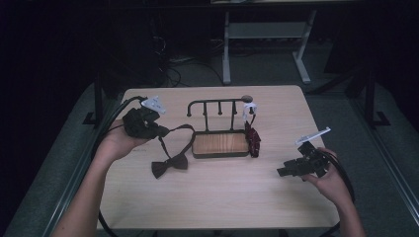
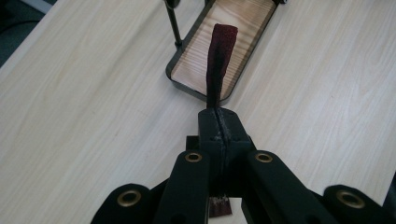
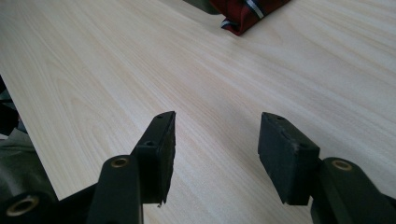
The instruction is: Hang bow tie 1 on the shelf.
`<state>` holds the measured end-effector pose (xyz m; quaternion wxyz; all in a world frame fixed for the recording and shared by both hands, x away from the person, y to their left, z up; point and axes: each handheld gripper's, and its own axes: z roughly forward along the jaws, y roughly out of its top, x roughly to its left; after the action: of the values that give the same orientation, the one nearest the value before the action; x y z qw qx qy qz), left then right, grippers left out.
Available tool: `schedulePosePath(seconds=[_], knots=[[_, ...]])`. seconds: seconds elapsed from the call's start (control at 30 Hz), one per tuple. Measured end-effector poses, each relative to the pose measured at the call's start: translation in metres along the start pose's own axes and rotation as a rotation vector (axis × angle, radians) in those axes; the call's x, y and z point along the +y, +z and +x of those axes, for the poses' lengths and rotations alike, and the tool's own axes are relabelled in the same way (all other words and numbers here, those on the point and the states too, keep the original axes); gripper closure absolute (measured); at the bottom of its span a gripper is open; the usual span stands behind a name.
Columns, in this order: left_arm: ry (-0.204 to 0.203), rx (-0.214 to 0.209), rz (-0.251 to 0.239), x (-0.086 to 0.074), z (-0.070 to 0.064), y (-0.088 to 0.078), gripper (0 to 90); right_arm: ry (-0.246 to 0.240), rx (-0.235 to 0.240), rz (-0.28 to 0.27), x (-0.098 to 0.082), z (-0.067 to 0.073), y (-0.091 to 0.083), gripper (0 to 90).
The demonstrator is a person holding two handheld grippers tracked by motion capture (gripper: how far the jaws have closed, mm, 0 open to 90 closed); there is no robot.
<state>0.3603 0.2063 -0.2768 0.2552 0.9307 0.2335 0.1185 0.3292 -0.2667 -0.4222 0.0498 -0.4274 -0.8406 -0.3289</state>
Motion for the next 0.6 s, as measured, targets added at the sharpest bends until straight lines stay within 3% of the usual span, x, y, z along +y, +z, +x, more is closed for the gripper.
schedulePosePath(seconds=[0.6], knots=[[0.016, 0.017, 0.004, 0.02, 0.003, -0.013, 89.9, -0.026, -0.007, -0.009, 0.006, 0.004, -0.002, 46.4]])
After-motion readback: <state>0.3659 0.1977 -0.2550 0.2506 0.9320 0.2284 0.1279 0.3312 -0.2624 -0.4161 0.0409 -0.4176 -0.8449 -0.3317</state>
